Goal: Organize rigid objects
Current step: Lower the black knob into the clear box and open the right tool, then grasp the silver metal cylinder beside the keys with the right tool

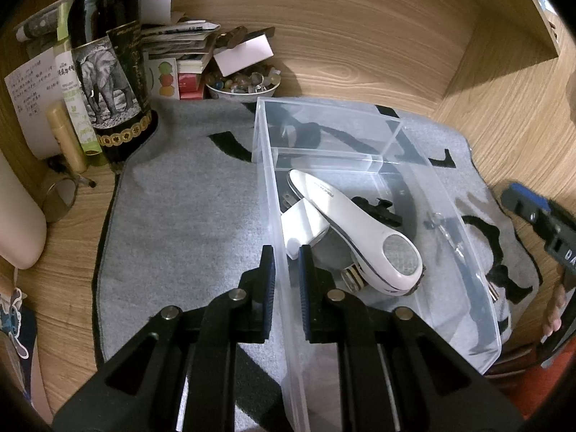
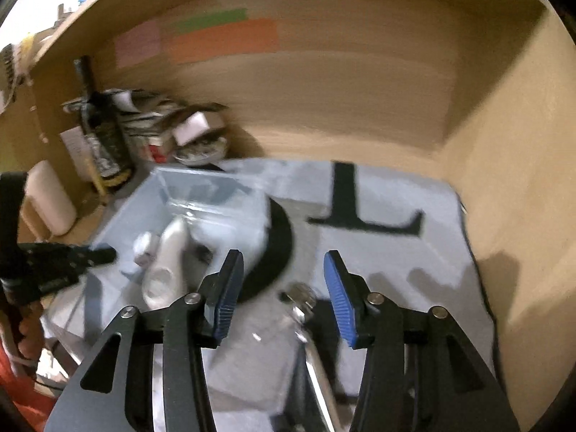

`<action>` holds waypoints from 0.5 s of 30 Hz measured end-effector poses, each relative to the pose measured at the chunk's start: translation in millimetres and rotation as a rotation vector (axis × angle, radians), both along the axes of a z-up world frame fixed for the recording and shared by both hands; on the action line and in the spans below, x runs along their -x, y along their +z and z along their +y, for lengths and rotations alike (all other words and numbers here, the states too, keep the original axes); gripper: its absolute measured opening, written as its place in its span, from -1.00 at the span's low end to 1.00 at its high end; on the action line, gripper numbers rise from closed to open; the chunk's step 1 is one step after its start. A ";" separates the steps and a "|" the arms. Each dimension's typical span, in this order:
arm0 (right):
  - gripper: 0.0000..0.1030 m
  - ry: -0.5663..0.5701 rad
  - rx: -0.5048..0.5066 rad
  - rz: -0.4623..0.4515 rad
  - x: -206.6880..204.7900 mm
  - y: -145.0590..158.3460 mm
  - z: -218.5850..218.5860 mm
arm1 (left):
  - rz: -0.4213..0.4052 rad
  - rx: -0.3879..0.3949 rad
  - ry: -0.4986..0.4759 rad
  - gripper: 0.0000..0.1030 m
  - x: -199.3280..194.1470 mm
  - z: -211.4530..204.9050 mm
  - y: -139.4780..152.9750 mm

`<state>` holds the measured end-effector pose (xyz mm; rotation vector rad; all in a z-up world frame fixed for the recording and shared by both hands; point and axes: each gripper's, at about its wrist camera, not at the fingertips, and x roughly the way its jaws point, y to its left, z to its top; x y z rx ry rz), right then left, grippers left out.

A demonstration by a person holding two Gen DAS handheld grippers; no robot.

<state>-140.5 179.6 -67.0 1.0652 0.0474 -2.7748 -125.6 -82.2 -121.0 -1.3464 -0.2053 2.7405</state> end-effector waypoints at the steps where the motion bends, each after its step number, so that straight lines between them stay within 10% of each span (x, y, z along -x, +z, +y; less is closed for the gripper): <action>1: -0.16 -0.015 -0.003 -0.013 -1.6 -3.6 5.3 | 0.000 0.000 0.000 -0.78 0.2 -0.7 0.1; 15: -0.16 -0.086 0.012 -0.227 -18.4 -67.7 36.1 | 0.001 0.004 -0.002 -0.78 -1.1 -0.2 -0.3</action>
